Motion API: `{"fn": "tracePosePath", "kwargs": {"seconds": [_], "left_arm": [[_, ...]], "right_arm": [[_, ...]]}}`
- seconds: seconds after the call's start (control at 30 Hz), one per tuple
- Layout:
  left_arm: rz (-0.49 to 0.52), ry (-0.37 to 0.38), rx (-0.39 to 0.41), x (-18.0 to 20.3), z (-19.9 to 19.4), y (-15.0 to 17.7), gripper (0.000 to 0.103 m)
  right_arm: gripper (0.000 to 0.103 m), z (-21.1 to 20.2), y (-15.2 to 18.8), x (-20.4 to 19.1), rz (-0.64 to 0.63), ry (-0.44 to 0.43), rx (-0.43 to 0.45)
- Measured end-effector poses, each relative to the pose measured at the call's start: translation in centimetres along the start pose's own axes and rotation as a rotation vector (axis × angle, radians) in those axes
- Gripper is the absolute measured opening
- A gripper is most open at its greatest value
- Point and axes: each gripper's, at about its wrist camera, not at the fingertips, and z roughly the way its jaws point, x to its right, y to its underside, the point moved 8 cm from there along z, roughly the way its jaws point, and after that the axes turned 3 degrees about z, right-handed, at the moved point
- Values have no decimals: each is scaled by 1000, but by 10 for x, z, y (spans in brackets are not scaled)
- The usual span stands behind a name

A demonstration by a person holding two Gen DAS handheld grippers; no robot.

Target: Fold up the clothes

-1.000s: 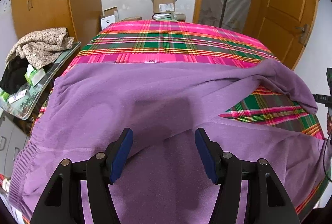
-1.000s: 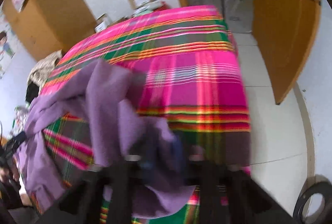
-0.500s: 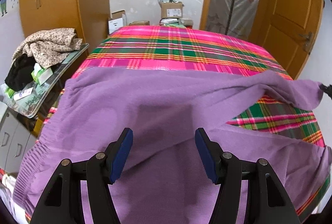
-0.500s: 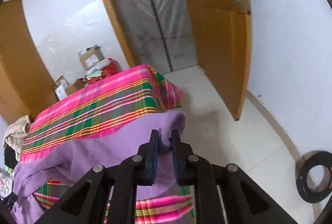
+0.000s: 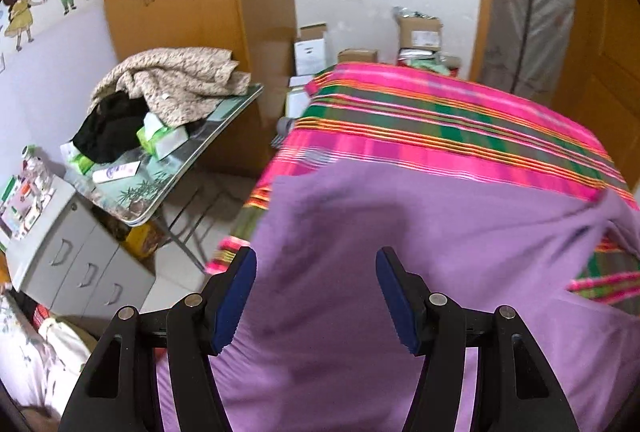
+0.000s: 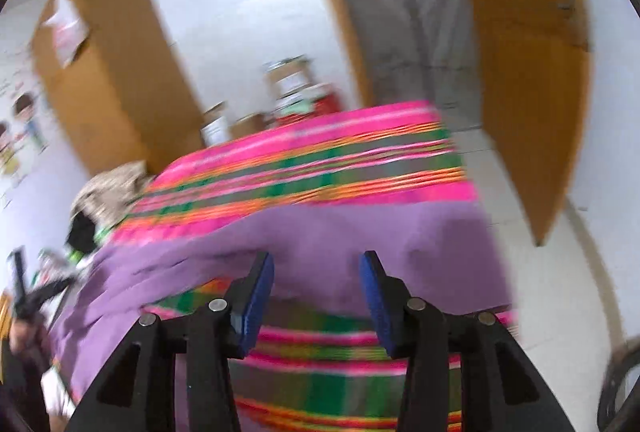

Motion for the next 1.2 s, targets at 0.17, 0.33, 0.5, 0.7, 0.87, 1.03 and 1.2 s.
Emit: {"fn": "tracePosePath", "kwargs": {"seconds": [0.17, 0.33, 0.5, 0.7, 0.87, 1.03, 1.2], "left_arm": [[21, 41, -33, -14, 34, -20, 64], [51, 89, -77, -14, 67, -34, 64], [70, 96, -140, -10, 96, -34, 64], [92, 98, -152, 3, 103, -32, 21], [107, 71, -121, 1, 101, -49, 18], [110, 32, -75, -10, 102, -82, 18], [61, 19, -59, -25, 117, -108, 18]], "right_arm": [[46, 22, 33, -67, -76, -131, -80], [46, 30, 53, -97, -125, -181, -121], [46, 34, 52, -96, -115, -180, -128], [46, 33, 47, -91, -111, -171, -124], [46, 35, 43, -90, -118, -172, -120], [46, 39, 41, -86, -107, -161, -122], [46, 45, 40, -79, -90, -149, -126]]}}
